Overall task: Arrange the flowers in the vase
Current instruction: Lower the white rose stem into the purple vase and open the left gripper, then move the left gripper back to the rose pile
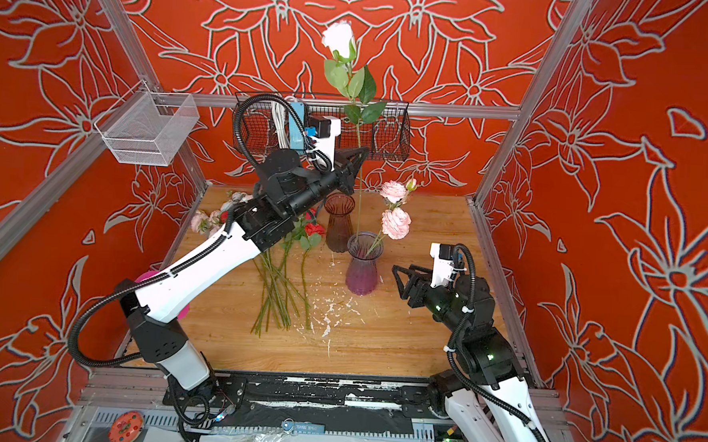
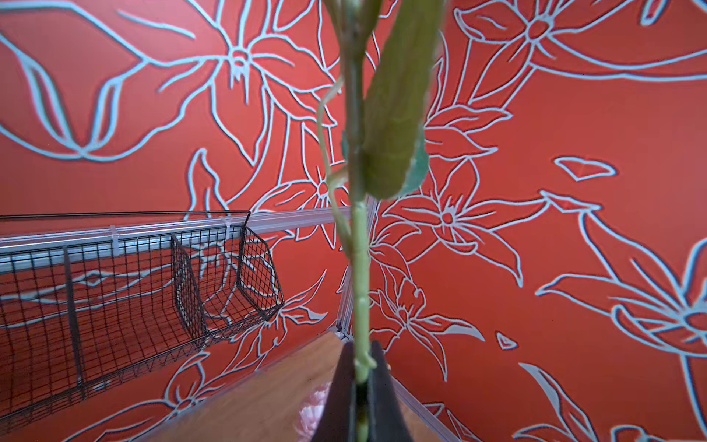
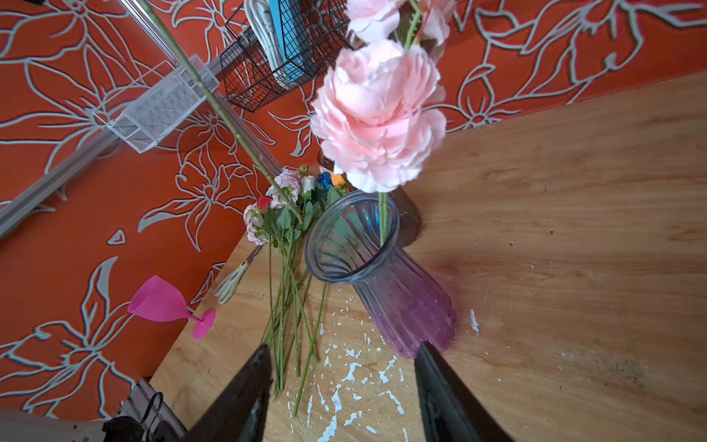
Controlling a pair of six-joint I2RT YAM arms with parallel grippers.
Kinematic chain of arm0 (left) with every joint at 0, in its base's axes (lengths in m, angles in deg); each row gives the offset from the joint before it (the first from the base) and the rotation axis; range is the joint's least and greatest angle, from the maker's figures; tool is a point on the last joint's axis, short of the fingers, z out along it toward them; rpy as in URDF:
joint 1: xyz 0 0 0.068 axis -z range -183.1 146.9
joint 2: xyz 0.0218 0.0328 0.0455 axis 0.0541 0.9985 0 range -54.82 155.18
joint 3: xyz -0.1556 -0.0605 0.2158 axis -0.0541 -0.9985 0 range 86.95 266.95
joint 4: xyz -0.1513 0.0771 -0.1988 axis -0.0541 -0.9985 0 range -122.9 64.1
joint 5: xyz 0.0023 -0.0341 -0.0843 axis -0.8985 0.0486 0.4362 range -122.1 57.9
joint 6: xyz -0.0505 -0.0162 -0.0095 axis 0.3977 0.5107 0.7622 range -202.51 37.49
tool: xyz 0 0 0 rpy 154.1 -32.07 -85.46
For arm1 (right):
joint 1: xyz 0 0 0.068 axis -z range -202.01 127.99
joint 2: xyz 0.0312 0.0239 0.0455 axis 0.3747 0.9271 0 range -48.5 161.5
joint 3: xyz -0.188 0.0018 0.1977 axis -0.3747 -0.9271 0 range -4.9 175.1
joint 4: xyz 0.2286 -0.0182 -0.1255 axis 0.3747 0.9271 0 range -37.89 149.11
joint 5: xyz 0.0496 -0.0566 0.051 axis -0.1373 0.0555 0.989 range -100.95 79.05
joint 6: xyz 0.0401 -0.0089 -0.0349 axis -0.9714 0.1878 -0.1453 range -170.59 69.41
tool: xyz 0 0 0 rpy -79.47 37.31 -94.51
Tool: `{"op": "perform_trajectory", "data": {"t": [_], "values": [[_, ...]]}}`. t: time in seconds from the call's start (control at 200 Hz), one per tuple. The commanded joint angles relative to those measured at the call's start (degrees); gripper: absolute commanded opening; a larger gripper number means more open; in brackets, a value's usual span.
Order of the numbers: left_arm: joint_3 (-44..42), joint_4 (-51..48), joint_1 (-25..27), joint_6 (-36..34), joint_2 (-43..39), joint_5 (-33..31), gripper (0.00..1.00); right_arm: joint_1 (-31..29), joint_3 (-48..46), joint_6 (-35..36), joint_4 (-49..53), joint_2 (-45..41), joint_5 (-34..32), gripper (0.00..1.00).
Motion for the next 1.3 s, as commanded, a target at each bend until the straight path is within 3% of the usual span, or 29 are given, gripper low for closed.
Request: {"op": "perform_trajectory", "data": {"t": [0.0, 0.255, 0.585, 0.676, 0.866, 1.196, 1.296], "values": [[-2.9, 8.8, 0.5, 0.1, 1.8, -0.9, 0.00, 0.4, -0.8, 0.9, 1.1, -1.0, -2.0, 0.61], [-14.3, 14.2, 1.8, 5.5, 1.4, -1.8, 0.00, 0.4, -0.9, 2.7, 2.8, -0.7, -2.5, 0.61], [-22.4, 6.7, 6.1, 5.3, -1.1, -6.5, 0.00, 0.4, -2.6, 1.7, -0.3, 1.5, -1.7, 0.62], [-23.6, 4.1, 6.5, 6.9, -2.4, -8.4, 0.25, 0.4, -1.9, 1.5, 0.1, 2.0, -1.4, 0.62], [-28.0, 3.1, 7.2, 7.6, -6.1, -13.8, 0.60, 0.4, -2.2, 1.5, 0.6, 0.1, -1.9, 0.63], [-33.8, 1.0, 7.2, 6.2, -15.1, -18.6, 0.64, 0.4, 0.1, 2.1, 2.2, 0.9, -1.1, 0.63], [-37.4, -0.3, 7.2, 6.5, -19.6, -22.8, 0.67, 0.4, -0.4, 1.2, 1.8, 0.9, -0.5, 0.63]]}}
